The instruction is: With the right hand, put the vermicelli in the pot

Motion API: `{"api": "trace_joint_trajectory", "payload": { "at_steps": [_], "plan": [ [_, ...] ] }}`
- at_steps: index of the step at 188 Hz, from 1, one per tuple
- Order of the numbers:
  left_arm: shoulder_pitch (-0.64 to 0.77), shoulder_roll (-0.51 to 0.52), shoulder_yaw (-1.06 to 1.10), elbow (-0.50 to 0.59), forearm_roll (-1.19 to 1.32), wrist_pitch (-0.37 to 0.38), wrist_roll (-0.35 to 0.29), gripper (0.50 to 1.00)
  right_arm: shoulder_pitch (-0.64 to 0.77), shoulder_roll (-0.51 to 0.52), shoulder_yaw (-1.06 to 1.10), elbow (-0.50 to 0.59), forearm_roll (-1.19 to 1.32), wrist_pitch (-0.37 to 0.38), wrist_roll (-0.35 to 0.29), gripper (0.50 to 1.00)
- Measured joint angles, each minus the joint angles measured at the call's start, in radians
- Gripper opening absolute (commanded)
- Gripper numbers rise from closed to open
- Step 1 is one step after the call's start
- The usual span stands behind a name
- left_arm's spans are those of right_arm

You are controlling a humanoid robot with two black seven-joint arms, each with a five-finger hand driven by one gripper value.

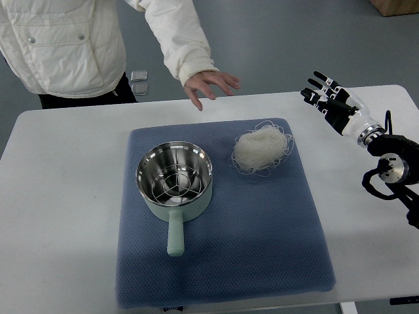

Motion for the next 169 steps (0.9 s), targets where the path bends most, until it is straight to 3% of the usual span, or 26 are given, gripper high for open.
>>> {"api": "trace_joint_trajectory", "payload": {
  "at_steps": [115, 169],
  "plan": [
    [0.0, 0.0, -0.002, 0.001, 0.0, 0.002, 0.0, 1.0, -0.006, -0.003, -0.009, 0.005, -0.01, 0.002, 0.0, 0.921],
    [0.0, 0.0, -0.001, 0.001, 0.0, 0.002, 0.0, 1.0, -0.006, -0.002, -0.011, 0.005, -0.137, 0.002, -0.001, 0.921]
  ]
}}
